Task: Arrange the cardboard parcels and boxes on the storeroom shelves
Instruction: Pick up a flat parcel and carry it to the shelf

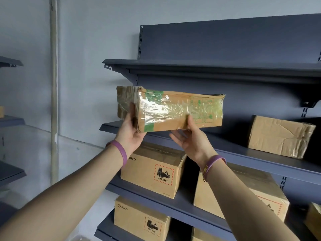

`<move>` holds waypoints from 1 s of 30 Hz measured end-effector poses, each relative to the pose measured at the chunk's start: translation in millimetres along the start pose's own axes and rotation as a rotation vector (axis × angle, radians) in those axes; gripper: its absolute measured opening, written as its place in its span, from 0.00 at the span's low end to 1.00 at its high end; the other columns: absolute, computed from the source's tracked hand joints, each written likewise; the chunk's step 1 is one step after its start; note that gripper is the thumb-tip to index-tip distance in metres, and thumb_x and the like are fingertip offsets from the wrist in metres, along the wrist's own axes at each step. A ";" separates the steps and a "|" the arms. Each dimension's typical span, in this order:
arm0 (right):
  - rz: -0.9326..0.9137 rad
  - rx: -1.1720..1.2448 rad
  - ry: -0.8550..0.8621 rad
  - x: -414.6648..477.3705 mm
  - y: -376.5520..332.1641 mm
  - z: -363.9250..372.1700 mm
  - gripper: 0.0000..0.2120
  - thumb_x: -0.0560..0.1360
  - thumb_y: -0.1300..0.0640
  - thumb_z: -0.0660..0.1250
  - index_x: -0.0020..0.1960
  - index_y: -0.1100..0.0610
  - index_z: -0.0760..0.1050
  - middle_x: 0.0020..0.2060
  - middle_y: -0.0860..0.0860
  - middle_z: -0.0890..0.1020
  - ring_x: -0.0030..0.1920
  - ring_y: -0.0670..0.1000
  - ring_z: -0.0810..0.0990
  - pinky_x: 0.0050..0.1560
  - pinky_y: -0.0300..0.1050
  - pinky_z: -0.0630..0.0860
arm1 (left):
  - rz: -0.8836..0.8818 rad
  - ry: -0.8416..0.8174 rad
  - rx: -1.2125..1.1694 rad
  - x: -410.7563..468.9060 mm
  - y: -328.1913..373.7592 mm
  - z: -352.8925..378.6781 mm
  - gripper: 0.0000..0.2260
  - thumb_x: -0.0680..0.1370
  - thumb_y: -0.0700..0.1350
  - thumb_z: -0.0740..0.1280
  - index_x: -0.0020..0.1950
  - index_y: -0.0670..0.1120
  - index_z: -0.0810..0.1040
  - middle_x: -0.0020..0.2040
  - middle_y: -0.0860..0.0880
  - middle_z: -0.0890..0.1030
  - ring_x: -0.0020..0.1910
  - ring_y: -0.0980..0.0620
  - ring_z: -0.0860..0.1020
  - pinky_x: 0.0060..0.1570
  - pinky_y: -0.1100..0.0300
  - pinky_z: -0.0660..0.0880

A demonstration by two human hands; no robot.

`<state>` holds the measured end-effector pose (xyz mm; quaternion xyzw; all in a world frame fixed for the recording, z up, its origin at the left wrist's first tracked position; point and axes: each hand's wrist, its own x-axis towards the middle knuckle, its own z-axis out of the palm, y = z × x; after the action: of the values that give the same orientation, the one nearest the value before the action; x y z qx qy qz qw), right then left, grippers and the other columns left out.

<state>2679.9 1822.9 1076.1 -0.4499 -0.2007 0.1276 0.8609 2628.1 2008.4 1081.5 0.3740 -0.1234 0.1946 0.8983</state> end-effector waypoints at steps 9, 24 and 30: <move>-0.255 0.242 0.038 -4.4 -30.6 -42.6 0.27 0.76 0.45 0.65 0.71 0.58 0.71 0.63 0.57 0.81 0.61 0.57 0.82 0.53 0.52 0.82 | 0.036 0.054 -0.054 -7.6 17.6 -8.3 0.16 0.85 0.52 0.57 0.58 0.45 0.81 0.52 0.43 0.85 0.50 0.44 0.85 0.46 0.50 0.84; -0.394 0.204 0.236 0.1 -5.2 -0.6 0.29 0.76 0.59 0.73 0.71 0.57 0.62 0.59 0.60 0.80 0.50 0.57 0.86 0.44 0.58 0.83 | -0.063 0.016 -0.250 -10.5 -19.7 5.8 0.43 0.70 0.66 0.67 0.81 0.53 0.58 0.77 0.37 0.64 0.73 0.33 0.67 0.69 0.34 0.68; -0.310 0.070 0.091 -5.0 0.4 -0.6 0.26 0.75 0.54 0.72 0.69 0.56 0.66 0.60 0.58 0.81 0.51 0.55 0.86 0.50 0.55 0.83 | -0.013 0.127 -0.230 -1.1 -21.2 -1.8 0.18 0.79 0.52 0.68 0.64 0.43 0.74 0.59 0.38 0.82 0.62 0.39 0.79 0.63 0.41 0.75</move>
<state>2675.7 1820.7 1074.3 -0.3885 -0.2236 -0.0203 0.8937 2636.6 1995.7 1066.6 0.2562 -0.0854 0.1968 0.9425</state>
